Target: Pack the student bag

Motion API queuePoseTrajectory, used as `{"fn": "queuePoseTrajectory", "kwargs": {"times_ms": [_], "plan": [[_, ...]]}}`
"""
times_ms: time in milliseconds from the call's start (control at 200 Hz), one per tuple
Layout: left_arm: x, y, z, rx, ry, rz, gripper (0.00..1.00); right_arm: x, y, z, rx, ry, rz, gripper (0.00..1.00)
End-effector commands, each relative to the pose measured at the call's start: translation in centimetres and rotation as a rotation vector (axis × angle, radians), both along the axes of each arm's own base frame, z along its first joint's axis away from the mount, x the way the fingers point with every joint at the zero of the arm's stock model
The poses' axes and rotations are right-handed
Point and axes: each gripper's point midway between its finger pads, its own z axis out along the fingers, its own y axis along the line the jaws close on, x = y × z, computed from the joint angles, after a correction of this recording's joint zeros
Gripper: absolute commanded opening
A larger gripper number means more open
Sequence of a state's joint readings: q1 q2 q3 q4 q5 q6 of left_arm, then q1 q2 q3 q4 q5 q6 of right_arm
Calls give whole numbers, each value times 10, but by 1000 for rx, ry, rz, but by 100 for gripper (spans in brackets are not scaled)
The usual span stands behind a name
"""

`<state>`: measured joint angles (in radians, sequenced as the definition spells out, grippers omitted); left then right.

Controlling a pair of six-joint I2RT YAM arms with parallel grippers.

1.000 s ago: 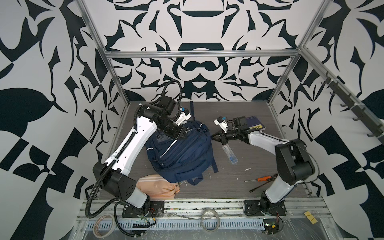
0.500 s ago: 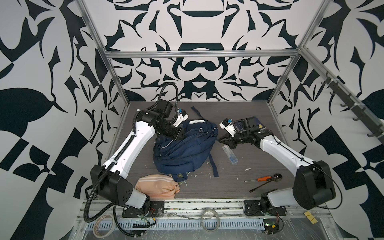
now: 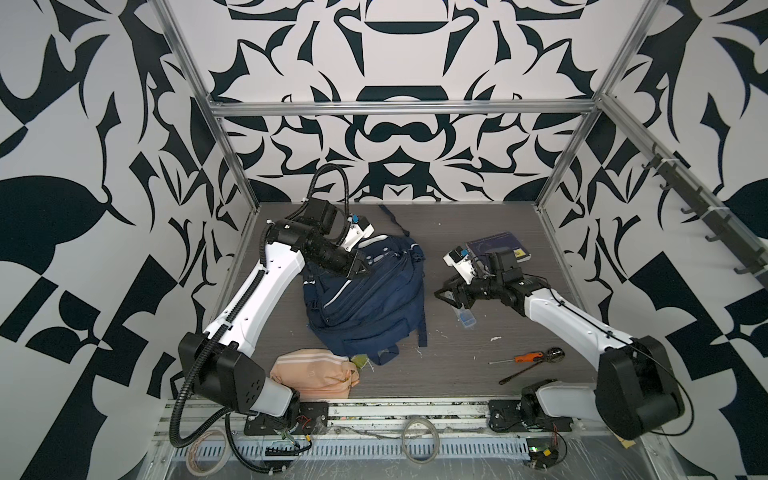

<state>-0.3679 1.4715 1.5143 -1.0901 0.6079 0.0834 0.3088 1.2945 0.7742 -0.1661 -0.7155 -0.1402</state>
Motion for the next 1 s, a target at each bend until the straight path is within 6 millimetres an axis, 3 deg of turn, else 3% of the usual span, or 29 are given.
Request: {"fn": "queuePoseTrajectory", "kwargs": {"times_ms": [0, 155, 325, 465, 640, 995], "plan": [[-16, -8, 36, -126, 3, -34, 0, -4, 9, 21, 85, -50, 31, 58], [-25, -12, 45, -164, 36, -50, 0, -2, 15, 11, 141, -32, 41, 52], [-32, -13, 55, -187, 56, -57, 0, 31, 30, 4, 254, 13, -2, 41], [-33, -15, 61, -195, 74, -63, 0, 56, 46, 4, 367, 44, 18, 51], [-37, -28, 74, -250, 124, -96, 0, 73, 57, 8, 443, 48, 47, 60], [-35, -45, 94, -310, 189, -132, 0, 64, 67, 16, 520, 59, 114, 59]]}}
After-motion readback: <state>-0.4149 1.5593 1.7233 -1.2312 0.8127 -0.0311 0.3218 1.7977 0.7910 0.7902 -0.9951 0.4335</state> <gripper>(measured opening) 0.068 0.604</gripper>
